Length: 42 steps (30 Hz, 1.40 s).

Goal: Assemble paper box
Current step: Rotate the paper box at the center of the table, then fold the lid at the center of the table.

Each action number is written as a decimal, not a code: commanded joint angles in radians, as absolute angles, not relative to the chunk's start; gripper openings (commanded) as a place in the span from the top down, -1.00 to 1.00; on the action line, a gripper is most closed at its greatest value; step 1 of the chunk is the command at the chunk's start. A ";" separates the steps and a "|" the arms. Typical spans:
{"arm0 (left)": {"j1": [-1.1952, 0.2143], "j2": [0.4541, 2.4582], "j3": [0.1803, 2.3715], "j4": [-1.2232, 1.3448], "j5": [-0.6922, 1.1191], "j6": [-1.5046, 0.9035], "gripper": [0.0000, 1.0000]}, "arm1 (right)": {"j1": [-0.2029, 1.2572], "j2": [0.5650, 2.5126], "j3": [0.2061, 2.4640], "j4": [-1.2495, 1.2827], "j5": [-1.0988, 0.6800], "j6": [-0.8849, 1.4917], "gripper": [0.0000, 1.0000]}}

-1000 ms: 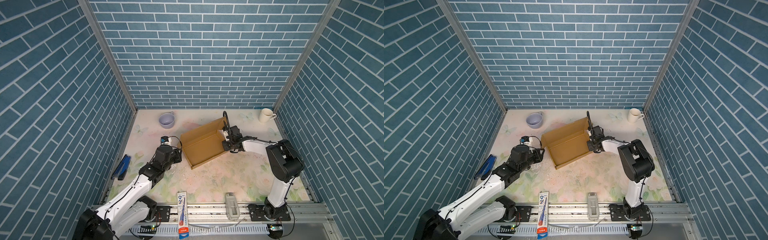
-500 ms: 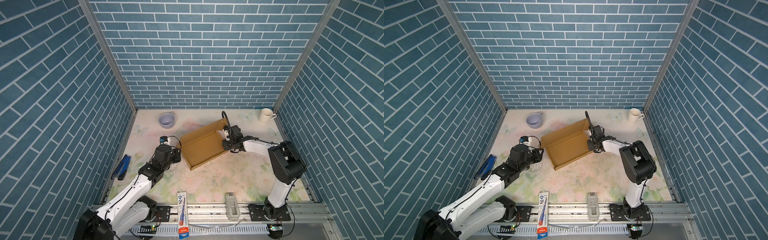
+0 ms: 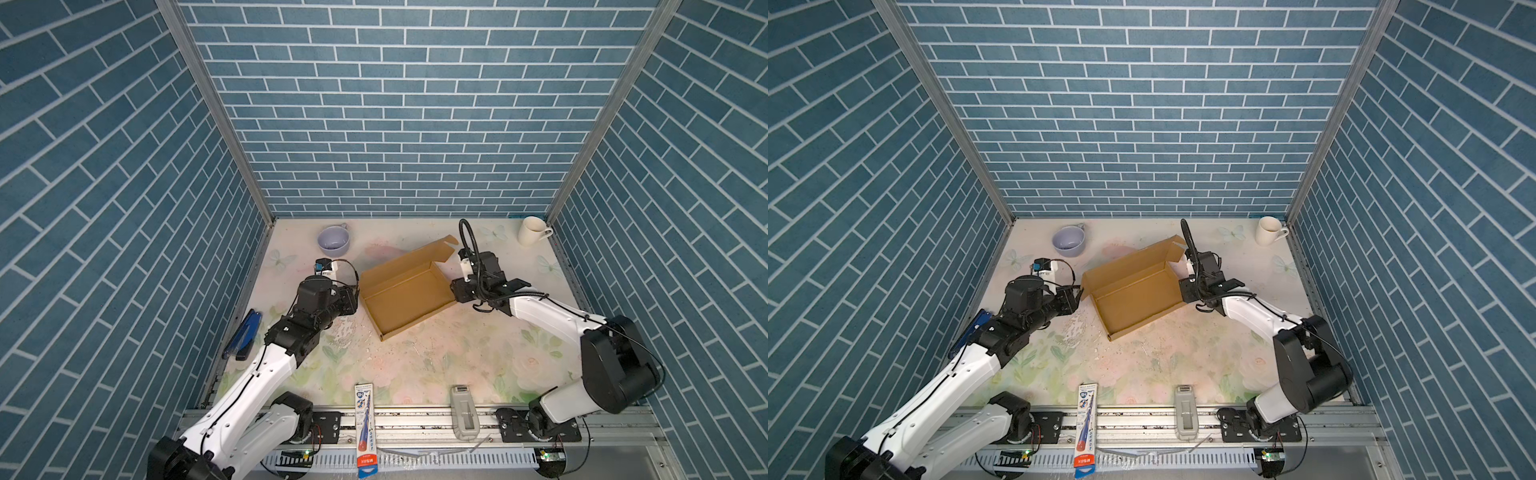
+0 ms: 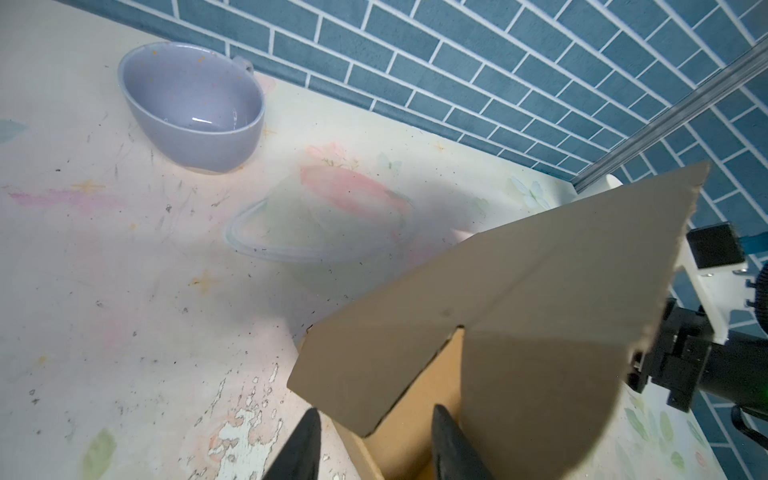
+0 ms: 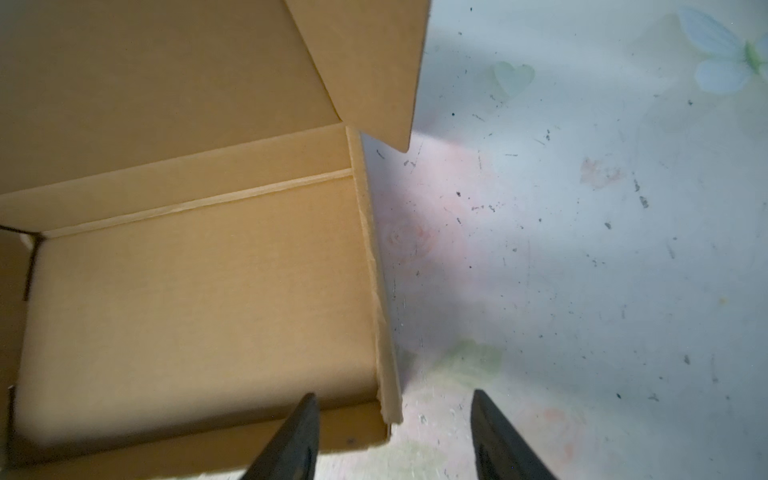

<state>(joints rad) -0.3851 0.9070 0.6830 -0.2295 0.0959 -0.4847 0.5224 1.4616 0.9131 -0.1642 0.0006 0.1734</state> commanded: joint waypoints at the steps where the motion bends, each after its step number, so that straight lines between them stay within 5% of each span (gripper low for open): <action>1: -0.376 0.888 0.745 -0.344 0.163 -0.375 0.06 | 0.524 1.368 0.890 -0.214 -0.017 0.113 -0.23; 25: -0.434 0.811 0.829 -0.603 0.003 -0.147 -0.03 | 0.359 1.440 1.086 -0.211 -0.244 0.000 -0.24; 31: -0.571 0.879 0.769 -0.538 -0.131 -0.137 -0.07 | 0.348 1.422 1.089 -0.223 -0.239 -0.005 -0.24; 42: -0.576 0.978 0.721 -0.298 -0.245 -0.084 -0.10 | 0.345 1.420 1.102 -0.235 -0.249 -0.002 -0.24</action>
